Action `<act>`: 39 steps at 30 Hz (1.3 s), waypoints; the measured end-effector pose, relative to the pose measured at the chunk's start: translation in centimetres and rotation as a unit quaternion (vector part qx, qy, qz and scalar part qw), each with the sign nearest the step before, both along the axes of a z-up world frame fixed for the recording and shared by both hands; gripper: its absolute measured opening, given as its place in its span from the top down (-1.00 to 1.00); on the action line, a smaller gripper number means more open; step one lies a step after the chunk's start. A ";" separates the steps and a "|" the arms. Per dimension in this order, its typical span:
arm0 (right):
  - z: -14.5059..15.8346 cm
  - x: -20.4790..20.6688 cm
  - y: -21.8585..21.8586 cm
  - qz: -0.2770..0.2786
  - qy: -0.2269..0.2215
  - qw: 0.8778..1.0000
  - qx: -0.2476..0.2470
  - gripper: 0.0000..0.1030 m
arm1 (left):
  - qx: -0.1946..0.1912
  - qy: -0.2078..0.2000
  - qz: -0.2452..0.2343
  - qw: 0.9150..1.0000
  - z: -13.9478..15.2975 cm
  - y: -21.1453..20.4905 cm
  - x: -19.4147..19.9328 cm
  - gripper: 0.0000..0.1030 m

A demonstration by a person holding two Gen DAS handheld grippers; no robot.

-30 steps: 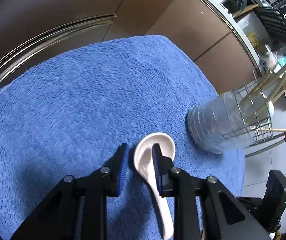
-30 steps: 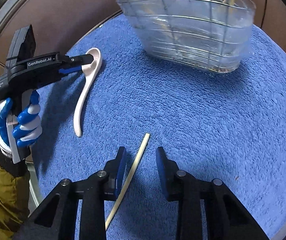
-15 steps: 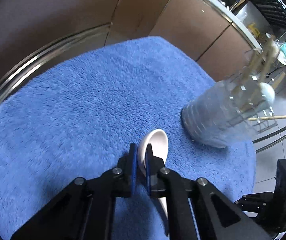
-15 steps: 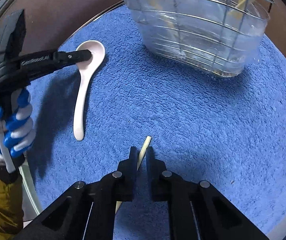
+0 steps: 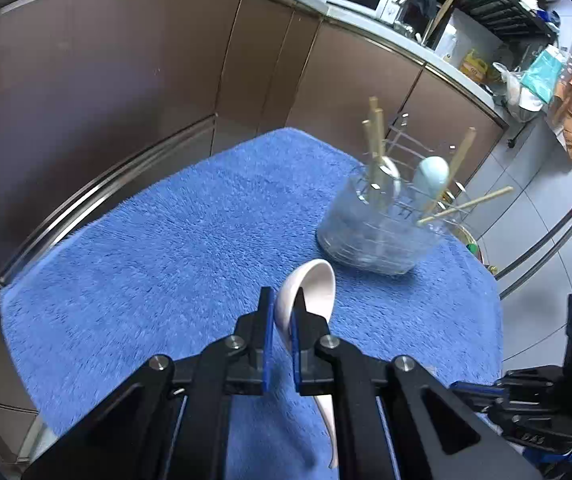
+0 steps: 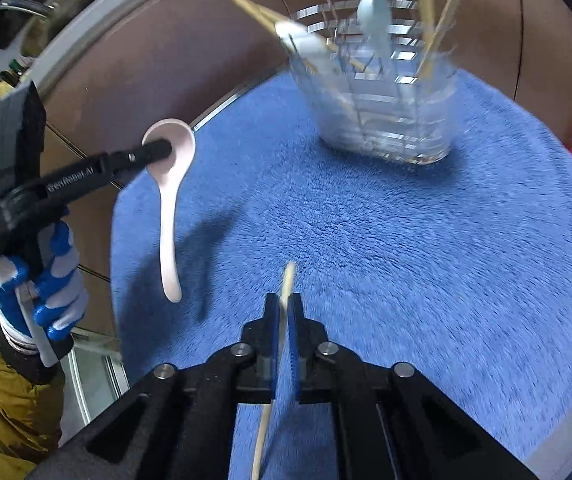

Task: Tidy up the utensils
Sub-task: 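Lift the pinkish spoon and chopstick toward the clear holder with both tools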

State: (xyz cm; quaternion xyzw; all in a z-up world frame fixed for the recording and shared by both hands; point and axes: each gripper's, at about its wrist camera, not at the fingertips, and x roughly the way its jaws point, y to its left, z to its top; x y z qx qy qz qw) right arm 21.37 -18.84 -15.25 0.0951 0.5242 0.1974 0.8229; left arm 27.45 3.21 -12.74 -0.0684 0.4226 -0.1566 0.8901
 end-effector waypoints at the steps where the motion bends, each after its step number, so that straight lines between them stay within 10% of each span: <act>1: 0.7 -0.5 -0.2 -0.004 -0.011 1.000 0.001 0.93 | 0.002 -0.007 0.002 1.000 0.5 -0.1 -0.7 0.87; 12: 0.0 -1.7 1.1 0.000 -0.006 1.000 0.001 0.88 | -0.015 -0.041 0.019 0.999 3.7 0.3 -6.7 0.87; 39: -7.6 5.8 6.2 0.003 0.083 0.988 -0.131 0.83 | -0.075 -0.010 0.012 0.997 -0.8 3.6 -7.2 0.87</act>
